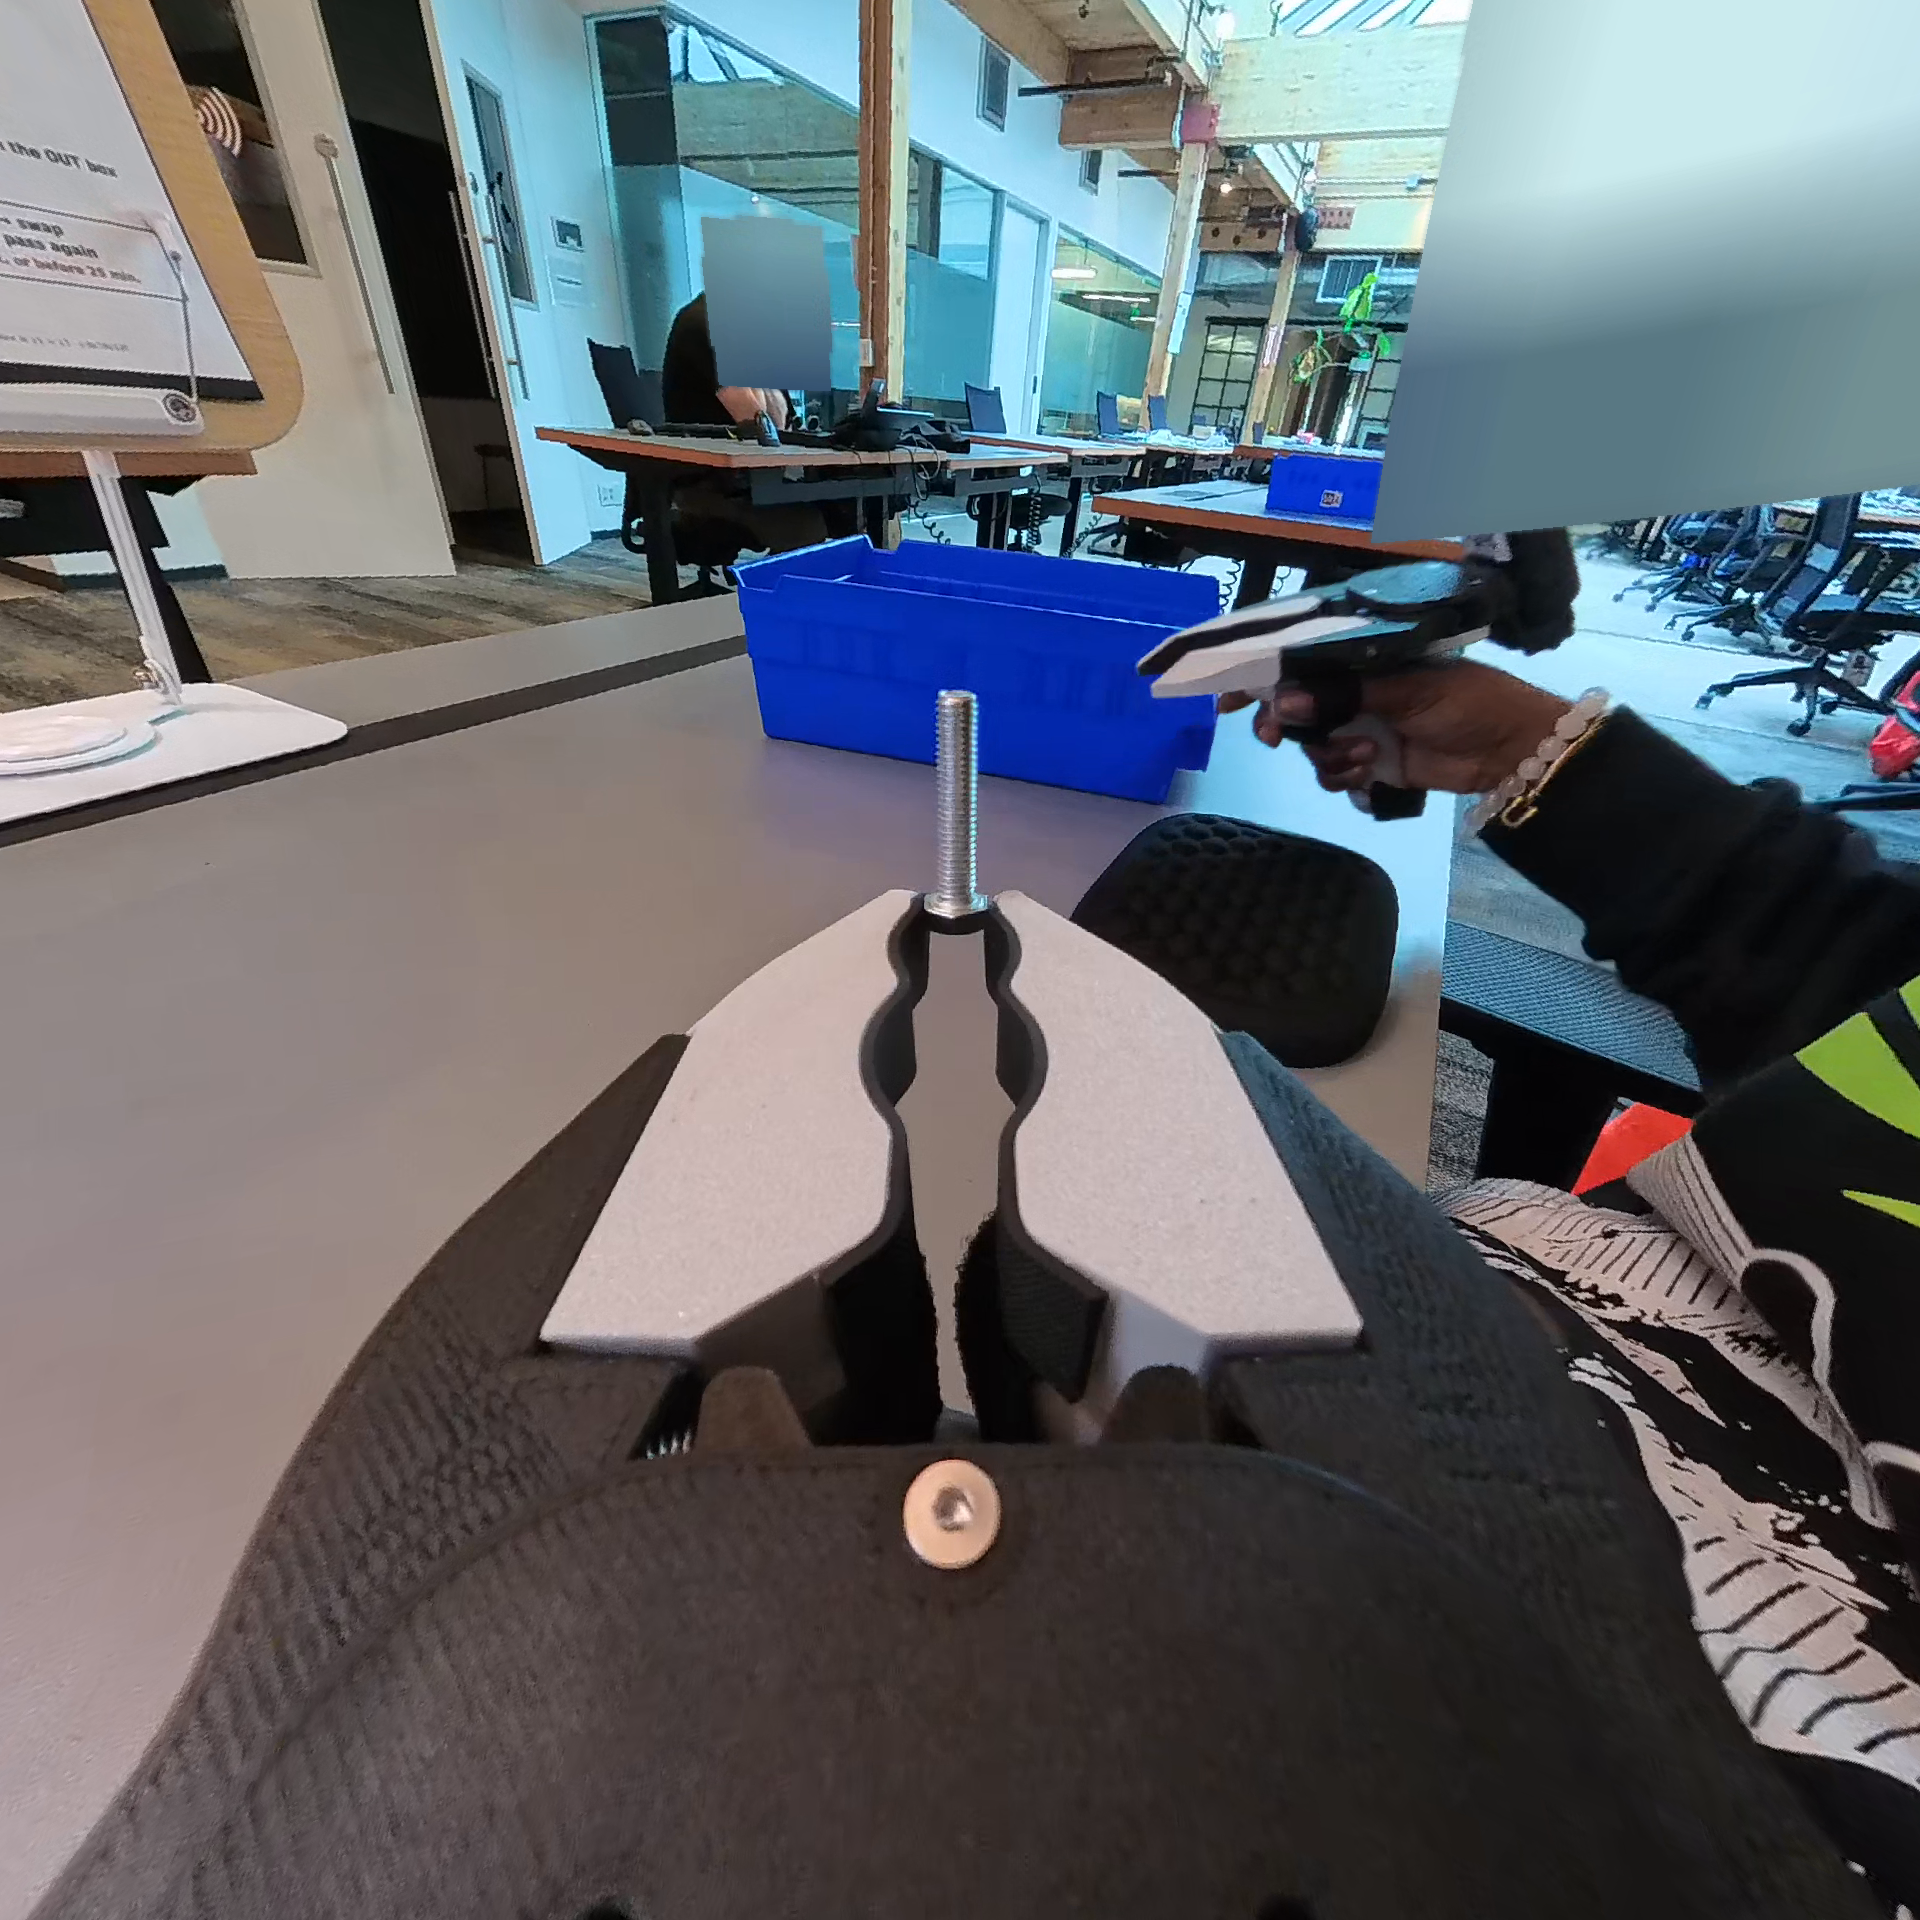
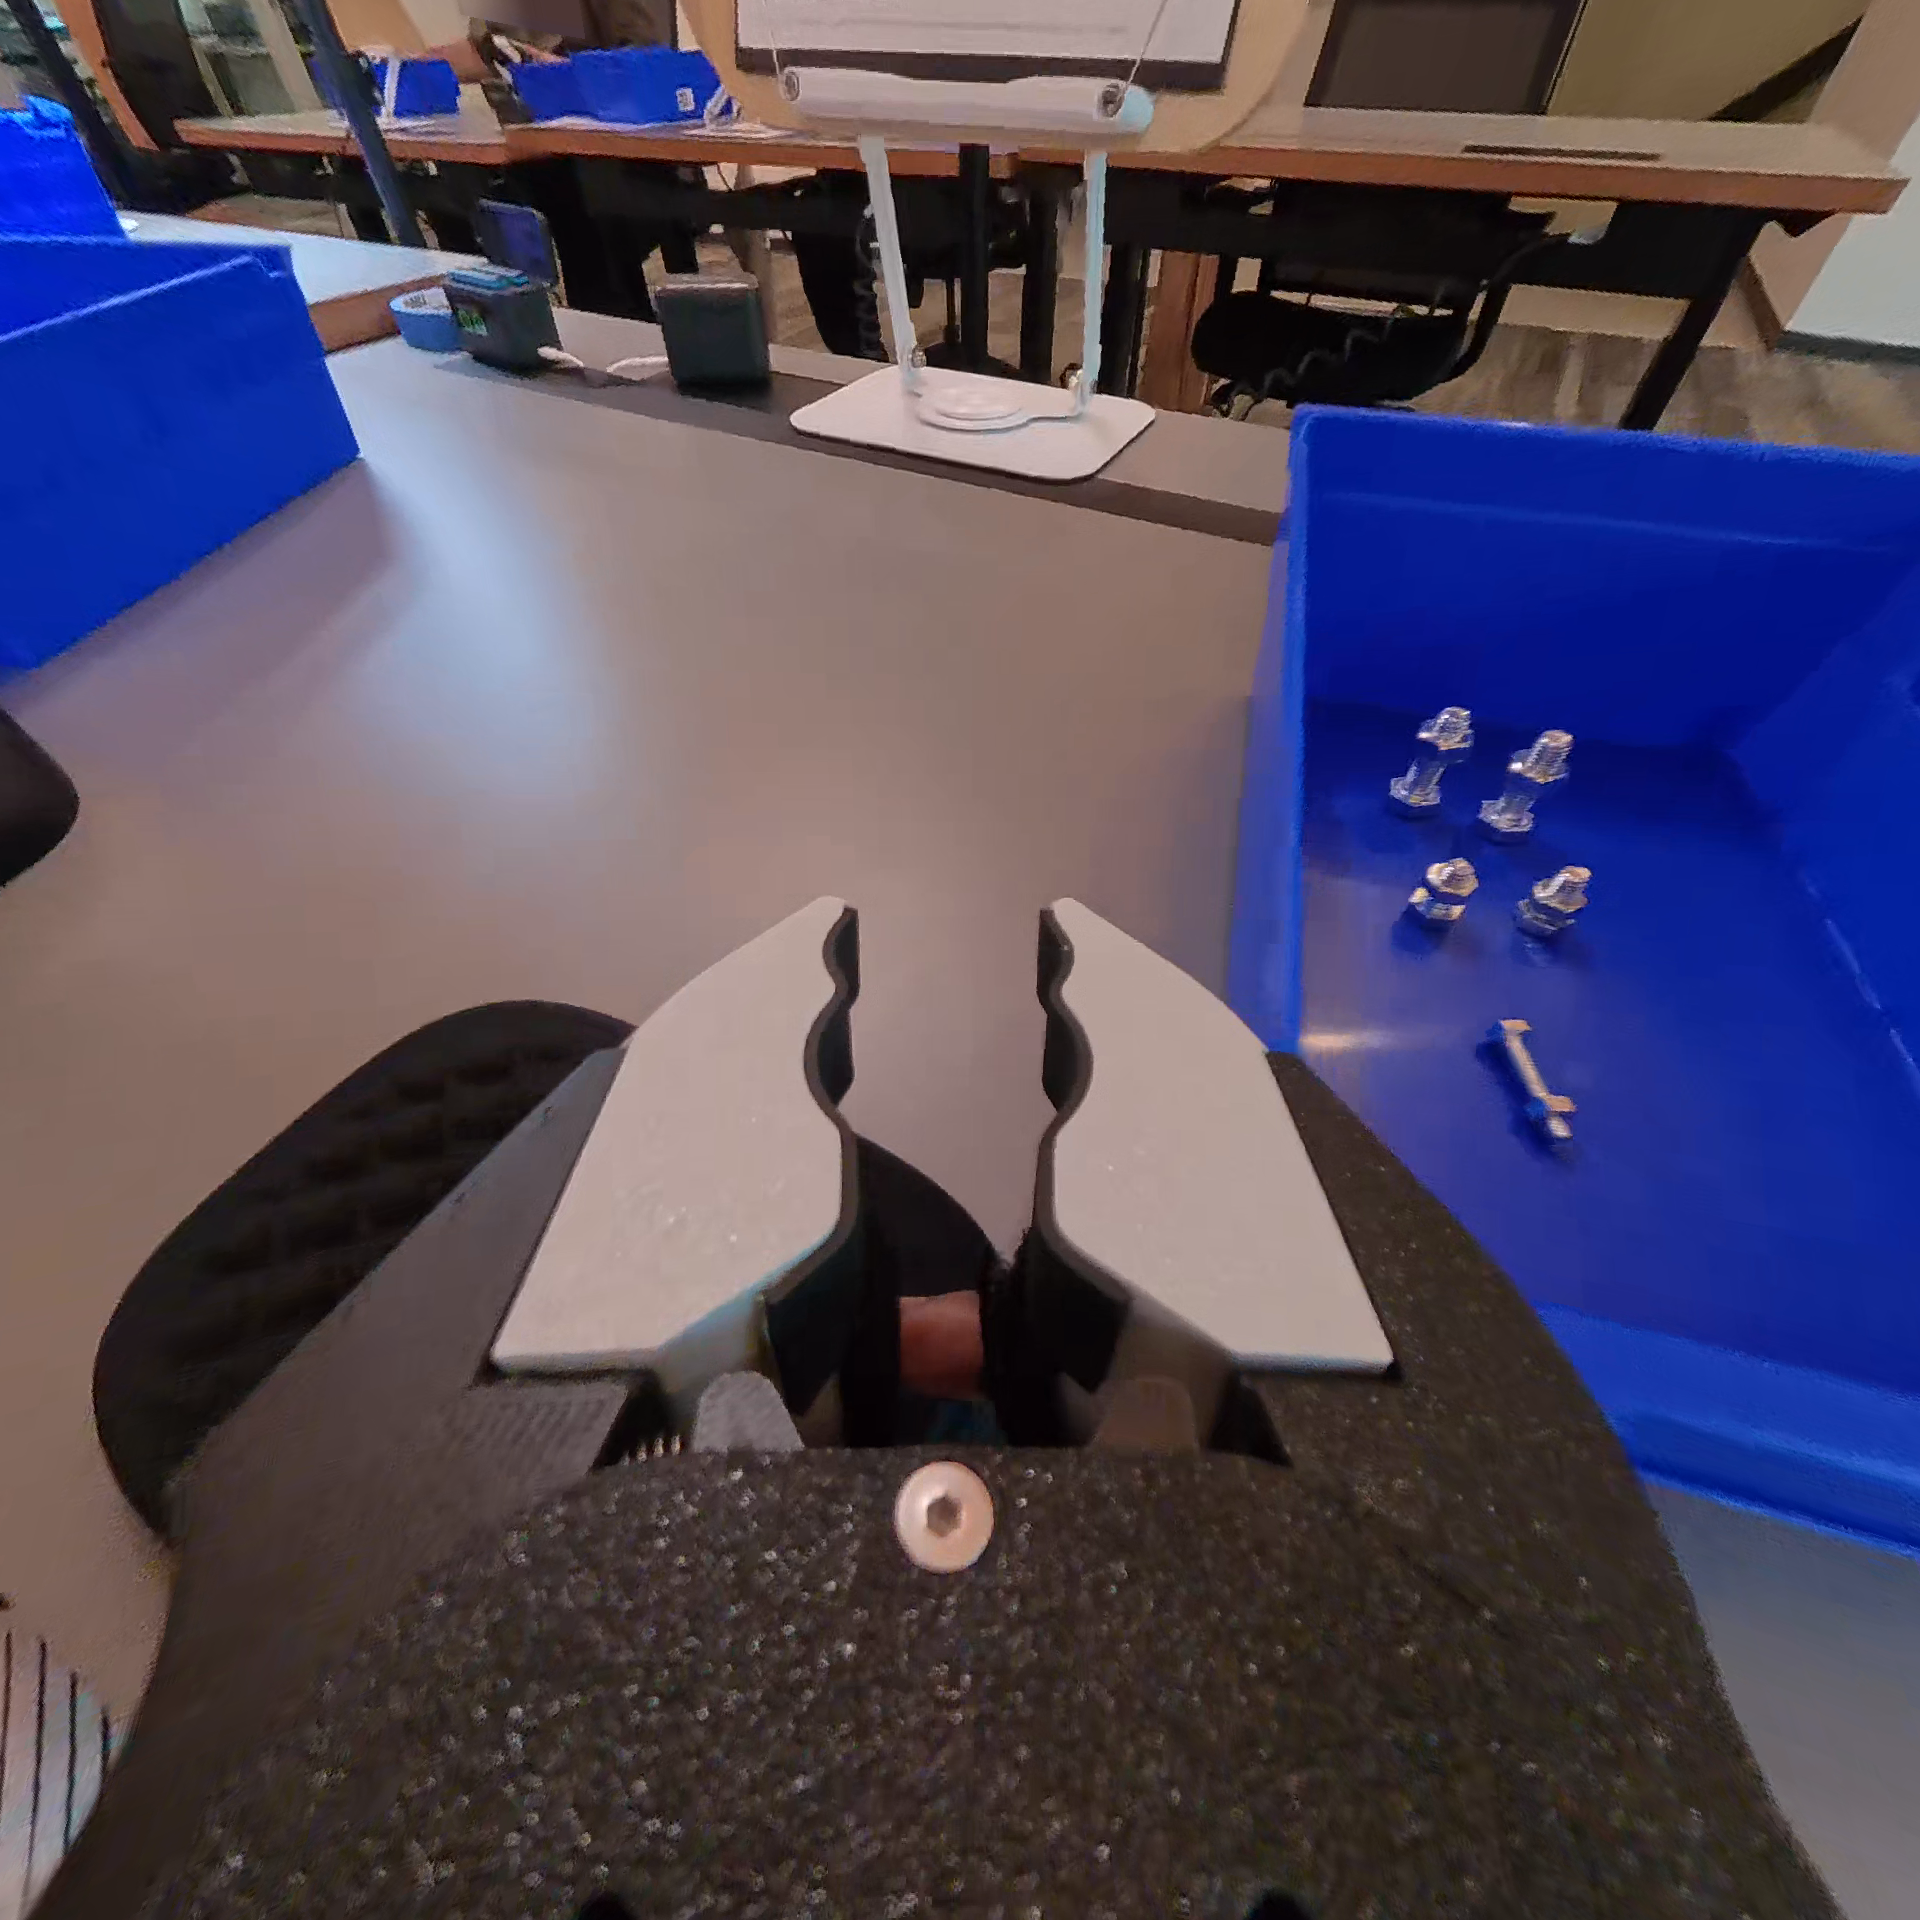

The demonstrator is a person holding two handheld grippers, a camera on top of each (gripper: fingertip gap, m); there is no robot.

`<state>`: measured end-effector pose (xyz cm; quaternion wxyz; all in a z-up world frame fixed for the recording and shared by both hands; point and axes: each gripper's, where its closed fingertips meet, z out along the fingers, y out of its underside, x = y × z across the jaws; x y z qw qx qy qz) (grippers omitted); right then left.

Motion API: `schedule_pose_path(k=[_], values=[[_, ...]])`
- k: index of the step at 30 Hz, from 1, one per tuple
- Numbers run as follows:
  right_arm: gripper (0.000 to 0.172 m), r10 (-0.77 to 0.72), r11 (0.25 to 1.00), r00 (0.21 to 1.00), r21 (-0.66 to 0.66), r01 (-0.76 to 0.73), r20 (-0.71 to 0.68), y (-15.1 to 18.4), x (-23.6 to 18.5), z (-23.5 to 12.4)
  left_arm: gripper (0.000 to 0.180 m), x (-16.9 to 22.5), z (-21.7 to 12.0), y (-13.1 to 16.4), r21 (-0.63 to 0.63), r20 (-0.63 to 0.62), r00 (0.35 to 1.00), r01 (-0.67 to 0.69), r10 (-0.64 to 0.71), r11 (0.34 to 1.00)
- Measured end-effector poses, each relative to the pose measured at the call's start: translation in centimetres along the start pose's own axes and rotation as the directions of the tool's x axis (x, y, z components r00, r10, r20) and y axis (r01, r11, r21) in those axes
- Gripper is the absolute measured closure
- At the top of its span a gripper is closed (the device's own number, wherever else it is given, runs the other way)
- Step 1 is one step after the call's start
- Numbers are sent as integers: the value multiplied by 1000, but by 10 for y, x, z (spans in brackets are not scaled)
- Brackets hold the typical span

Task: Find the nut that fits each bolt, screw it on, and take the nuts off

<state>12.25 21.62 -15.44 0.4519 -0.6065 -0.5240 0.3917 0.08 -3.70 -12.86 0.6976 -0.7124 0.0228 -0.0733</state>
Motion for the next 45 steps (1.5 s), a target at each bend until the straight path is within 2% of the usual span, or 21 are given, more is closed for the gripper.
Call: schedule_pose_path(k=[4, 7, 11, 16, 20, 25, 34, 41, 45], values=[[141, -105, 988, 993, -117, 99, -50, -5, 33, -52, 170, 0, 1, 1, -10, 2, 1000, -6, 6, 1000], [140, -102, 941, 980, -335, 40, -169, 7, 95, -117, 170, 1, 2, 2, -17, -3, 1000, -11, 10, 1000], [139, -89, 799, 942, -588, -127, -324, 39, 186, -199, 171, 1, 2, 1, -12, -7, 1000, -13, 13, 1000], [142, 14, 614, 916, -720, -324, -400, 93, 250, -240, 170, 2, 3, 2, -21, -9, 1000, -22, 22, 1000], [146, 116, 543, 863, -696, -470, -492, 124, 282, -244, 170, 4, 5, 5, -42, -13, 999, -41, 40, 998], [150, 126, 477, 850, -719, -505, -512, 143, 296, -240, 170, 3, 7, 6, -55, -8, 999, -45, 45, 997], [151, 119, 427, 855, -751, -503, -505, 155, 295, -231, 171, 2, 8, 7, -58, -4, 999, -42, 42, 997], [152, 114, 418, 856, -758, -501, -503, 161, 297, -227, 170, 2, 8, 8, -59, -8, 999, -39, 39, 997], [159, 120, 426, 856, -753, -501, -502, 161, 298, -223, 171, 2, 8, 8, -58, -9, 999, -39, 39, 998]])
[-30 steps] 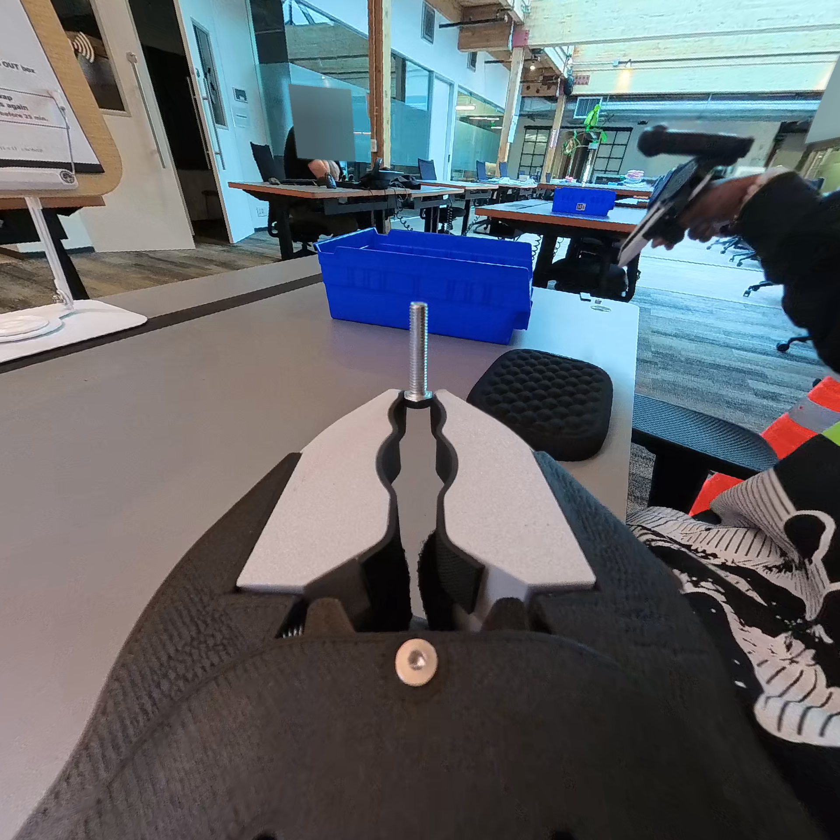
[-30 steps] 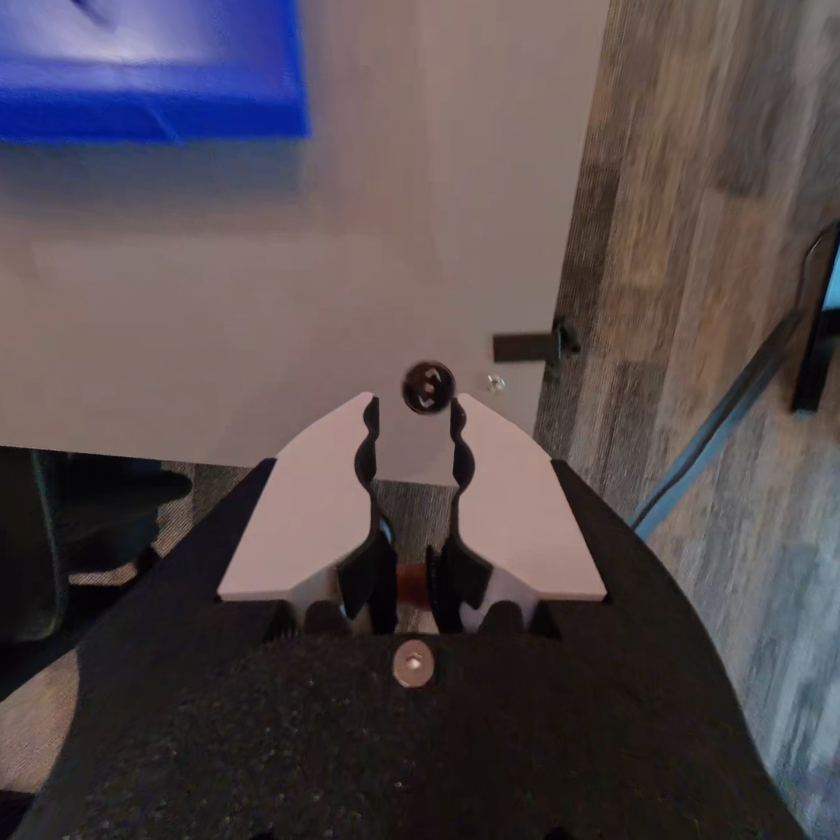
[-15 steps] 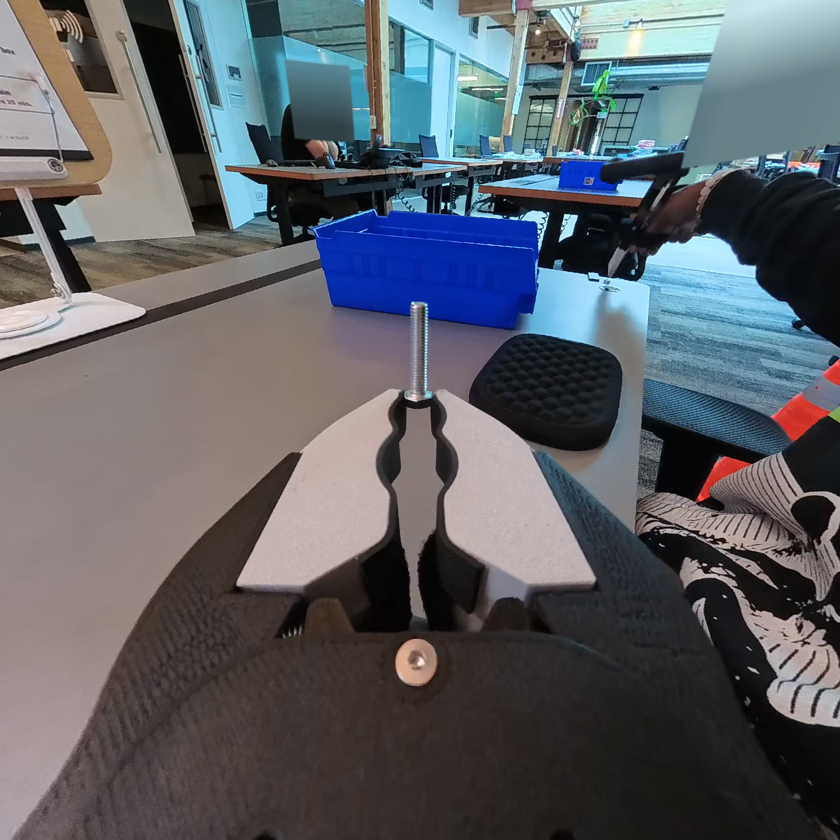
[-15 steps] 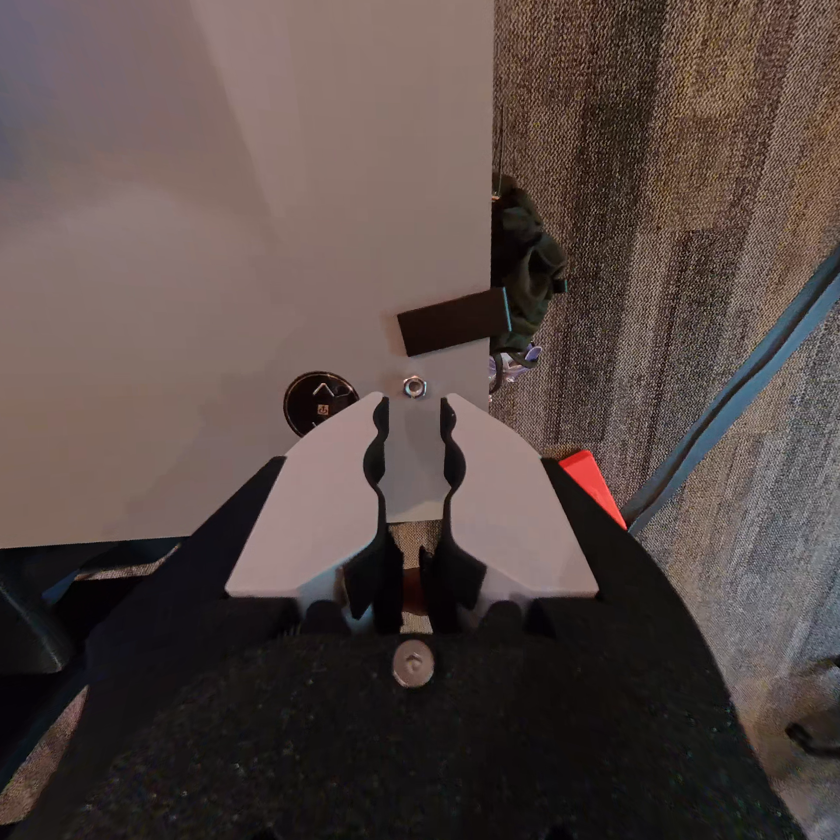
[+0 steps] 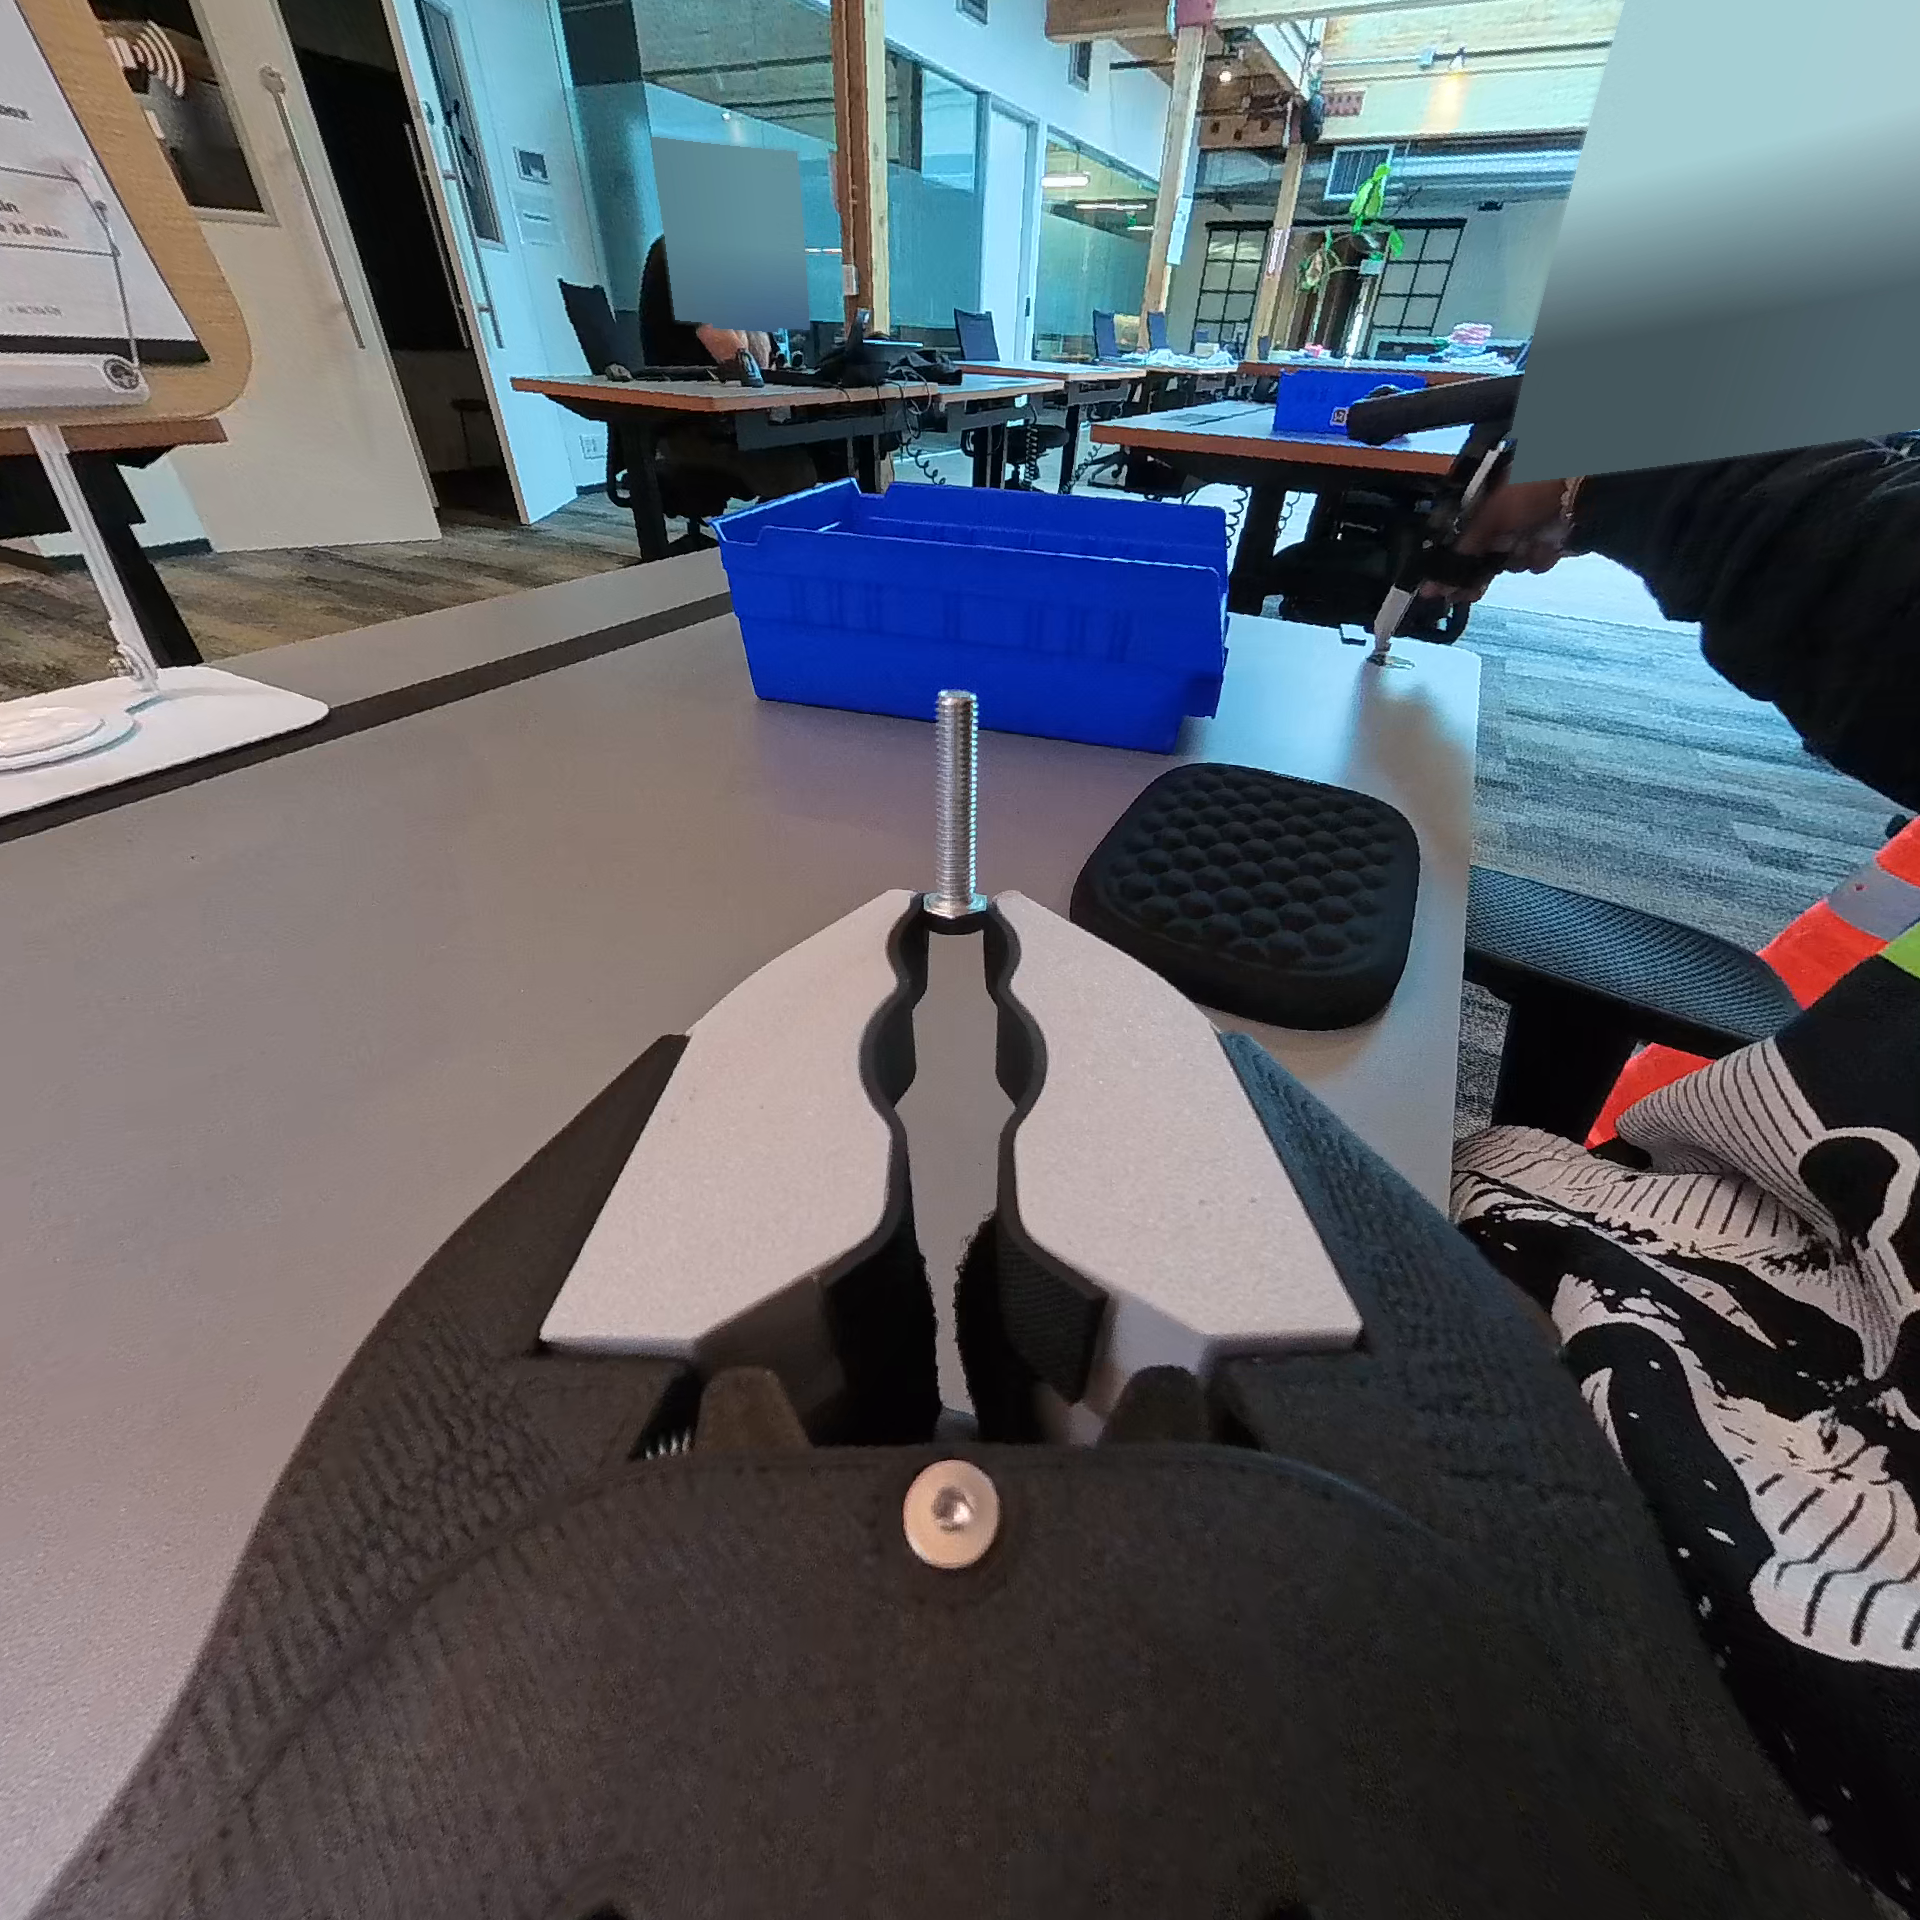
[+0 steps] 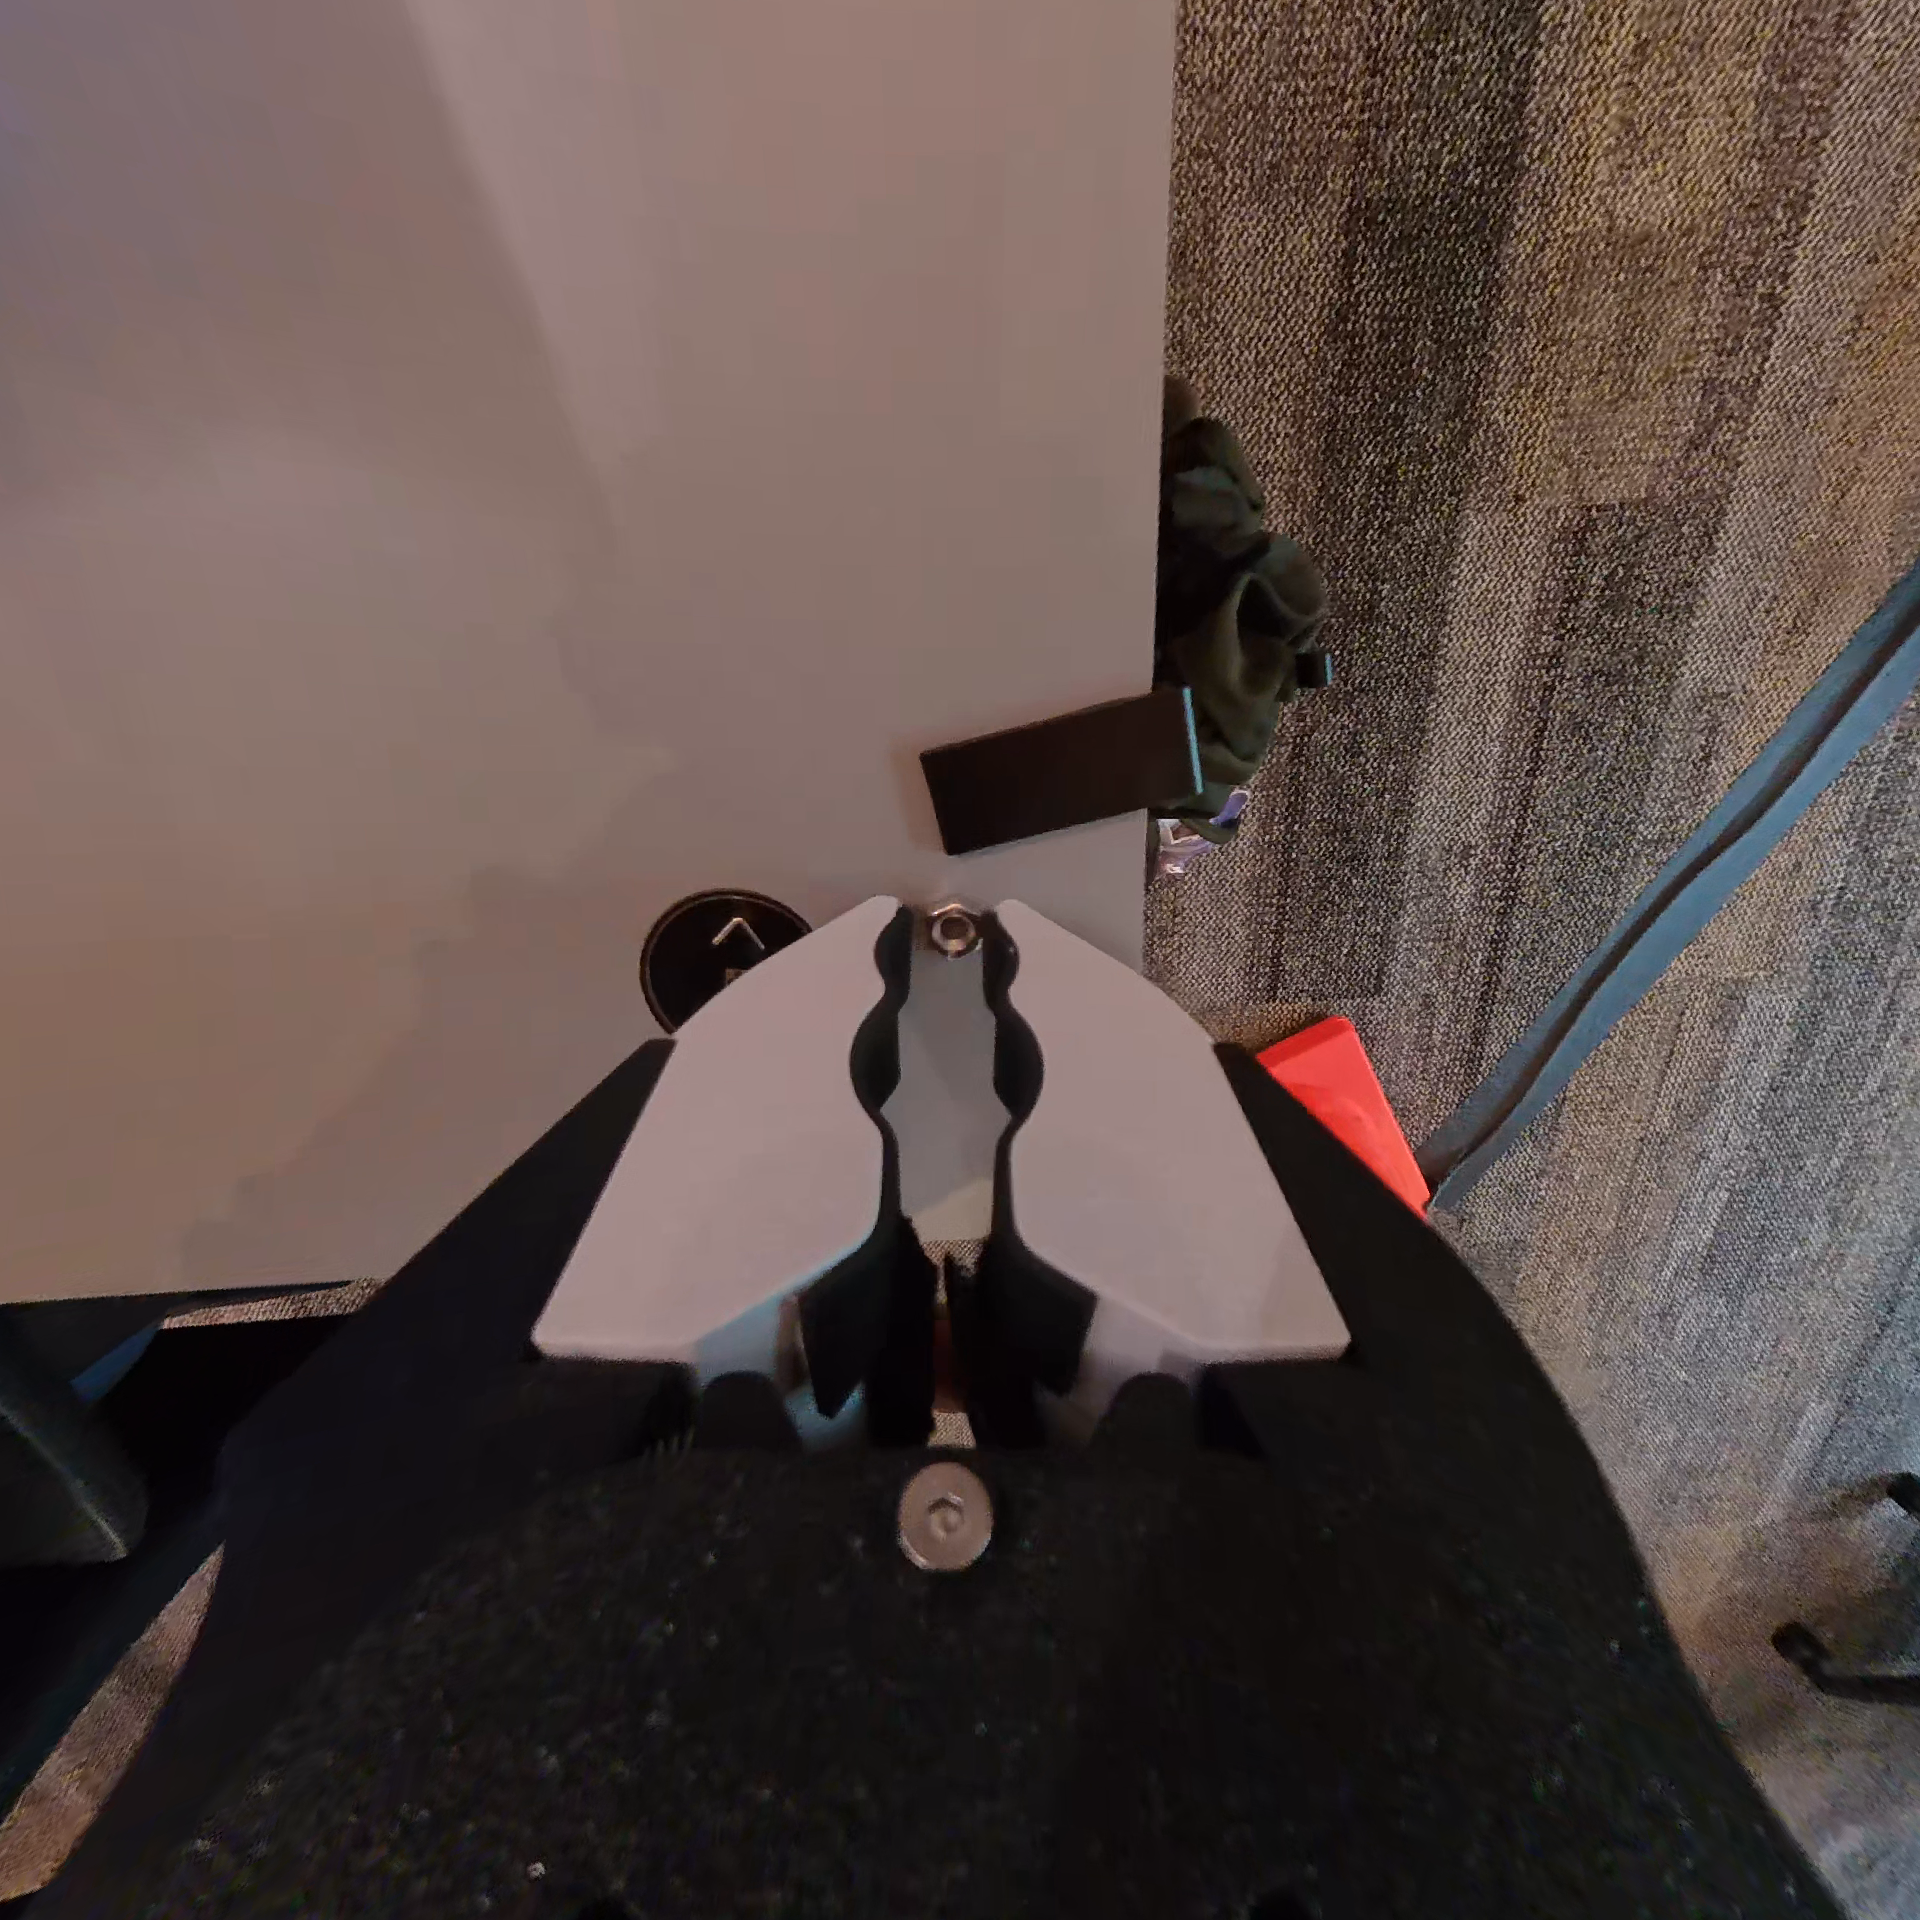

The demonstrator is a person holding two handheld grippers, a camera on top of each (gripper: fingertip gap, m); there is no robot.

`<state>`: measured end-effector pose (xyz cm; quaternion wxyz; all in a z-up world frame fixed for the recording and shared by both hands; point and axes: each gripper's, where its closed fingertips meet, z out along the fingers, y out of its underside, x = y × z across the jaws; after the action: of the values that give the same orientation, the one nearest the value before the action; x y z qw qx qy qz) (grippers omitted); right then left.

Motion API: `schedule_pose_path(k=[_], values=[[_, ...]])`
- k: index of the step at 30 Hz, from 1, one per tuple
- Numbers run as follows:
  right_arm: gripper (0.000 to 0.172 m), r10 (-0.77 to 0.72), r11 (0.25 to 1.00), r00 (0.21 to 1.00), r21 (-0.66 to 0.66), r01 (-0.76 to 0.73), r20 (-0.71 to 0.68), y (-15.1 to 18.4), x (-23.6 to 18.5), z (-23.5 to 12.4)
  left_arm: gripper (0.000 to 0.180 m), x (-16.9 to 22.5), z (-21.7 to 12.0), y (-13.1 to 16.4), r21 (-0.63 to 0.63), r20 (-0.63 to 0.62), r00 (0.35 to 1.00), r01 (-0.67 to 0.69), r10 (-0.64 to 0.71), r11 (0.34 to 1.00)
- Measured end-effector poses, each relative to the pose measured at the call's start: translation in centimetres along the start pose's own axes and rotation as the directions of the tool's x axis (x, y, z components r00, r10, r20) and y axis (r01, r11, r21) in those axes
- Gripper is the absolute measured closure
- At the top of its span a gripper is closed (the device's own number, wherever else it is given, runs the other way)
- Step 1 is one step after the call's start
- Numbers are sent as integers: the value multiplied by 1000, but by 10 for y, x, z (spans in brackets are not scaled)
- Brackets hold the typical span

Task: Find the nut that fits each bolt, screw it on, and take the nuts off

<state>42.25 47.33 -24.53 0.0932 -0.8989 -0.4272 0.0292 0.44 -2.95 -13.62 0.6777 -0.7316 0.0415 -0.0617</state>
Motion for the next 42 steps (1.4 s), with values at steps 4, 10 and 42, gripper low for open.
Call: schedule_pose_path(k=[4, 10, 42], values=[[162, -2, 1000, 1000, -23, 2, 2, 1, -1, 0, 170, 0, 0, 0, -2, -1, 1000, -2, 2, 1000], [162, -104, 993, 994, 54, 103, 19, -18, -44, -37, 170, 4, 5, 1, -18, -24, 999, -22, 21, 1000], [162, -736, -564, -677, 543, 622, 12, 15, -640, -180, 171, 59, -2, 8, -61, -381, 924, -4, -20, 998]])
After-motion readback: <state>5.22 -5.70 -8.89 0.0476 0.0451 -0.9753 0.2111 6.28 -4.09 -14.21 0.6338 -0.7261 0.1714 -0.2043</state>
